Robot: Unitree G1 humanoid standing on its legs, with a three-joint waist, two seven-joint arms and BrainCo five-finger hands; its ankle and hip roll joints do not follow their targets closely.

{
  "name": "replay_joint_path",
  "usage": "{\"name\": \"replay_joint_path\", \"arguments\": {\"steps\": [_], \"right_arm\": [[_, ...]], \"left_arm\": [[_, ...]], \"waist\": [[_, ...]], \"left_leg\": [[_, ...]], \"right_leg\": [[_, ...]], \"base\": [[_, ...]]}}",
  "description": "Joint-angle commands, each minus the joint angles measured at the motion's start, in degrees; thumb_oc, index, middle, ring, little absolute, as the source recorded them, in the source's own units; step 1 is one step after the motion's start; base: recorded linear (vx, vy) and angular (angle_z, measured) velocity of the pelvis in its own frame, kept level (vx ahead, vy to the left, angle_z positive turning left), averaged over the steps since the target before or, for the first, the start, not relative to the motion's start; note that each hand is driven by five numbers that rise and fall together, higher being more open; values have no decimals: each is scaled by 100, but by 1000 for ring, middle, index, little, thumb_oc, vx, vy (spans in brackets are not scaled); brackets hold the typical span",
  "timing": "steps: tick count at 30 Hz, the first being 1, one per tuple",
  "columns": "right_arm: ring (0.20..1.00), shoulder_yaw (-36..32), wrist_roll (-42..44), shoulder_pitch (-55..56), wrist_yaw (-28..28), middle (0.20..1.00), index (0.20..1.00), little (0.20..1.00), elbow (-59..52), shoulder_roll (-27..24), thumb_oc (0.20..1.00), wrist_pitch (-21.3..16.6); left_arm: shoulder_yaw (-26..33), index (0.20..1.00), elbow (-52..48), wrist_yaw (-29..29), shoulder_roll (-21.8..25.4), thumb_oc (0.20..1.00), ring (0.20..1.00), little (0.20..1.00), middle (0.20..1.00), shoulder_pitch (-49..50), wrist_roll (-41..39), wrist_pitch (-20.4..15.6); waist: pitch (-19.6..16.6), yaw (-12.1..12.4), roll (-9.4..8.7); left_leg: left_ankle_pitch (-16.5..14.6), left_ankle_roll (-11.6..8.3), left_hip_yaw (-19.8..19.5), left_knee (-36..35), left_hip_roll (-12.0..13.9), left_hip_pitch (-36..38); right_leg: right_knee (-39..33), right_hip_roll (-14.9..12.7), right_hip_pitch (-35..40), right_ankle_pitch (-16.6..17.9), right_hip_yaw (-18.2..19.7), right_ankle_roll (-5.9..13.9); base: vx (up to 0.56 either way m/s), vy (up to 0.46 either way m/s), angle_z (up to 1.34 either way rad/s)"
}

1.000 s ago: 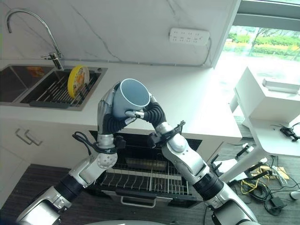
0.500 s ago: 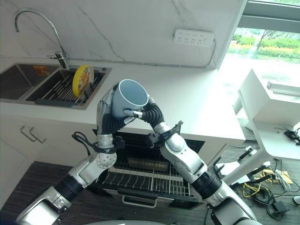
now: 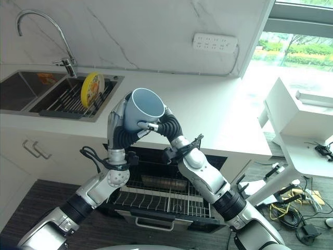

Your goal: Place the dishes in the dishwasher.

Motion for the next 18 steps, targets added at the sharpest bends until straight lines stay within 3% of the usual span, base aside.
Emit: {"name": "replay_joint_path", "arguments": {"steps": [1, 14, 18], "right_arm": [[200, -162, 264, -1459, -206, 200, 200, 200, -292, 933, 200, -921], [200, -896, 314, -1038, -1098, 200, 200, 200, -488, 776, 200, -1574], [200, -1277, 179, -707, -1200, 200, 200, 200, -536, 631, 200, -1886]], "left_arm": [[-1404, 1000, 343, -625, -282, 1000, 1000, 1000, 1000, -462, 269, -510], [-1222, 1000, 270, -577, -227, 1000, 1000, 1000, 1000, -285, 391, -389], [-1039, 1000, 190, -560, -148, 1000, 1000, 1000, 1000, -197, 239, -173]], "waist": [[50, 55, -73], [93, -115, -17], [100, -215, 24]], "left_leg": [[-692, 89, 521, 257, 241, 166], [-670, 71, 673, 279, 309, 202], [-644, 75, 740, 251, 325, 240]], "right_leg": [[487, -292, -40, -734, 40, 202], [508, -253, -37, -754, 89, 150], [515, -246, -33, -748, 115, 142]], "base": [[0, 0, 0], [0, 0, 0], [28, 7, -3]]}}
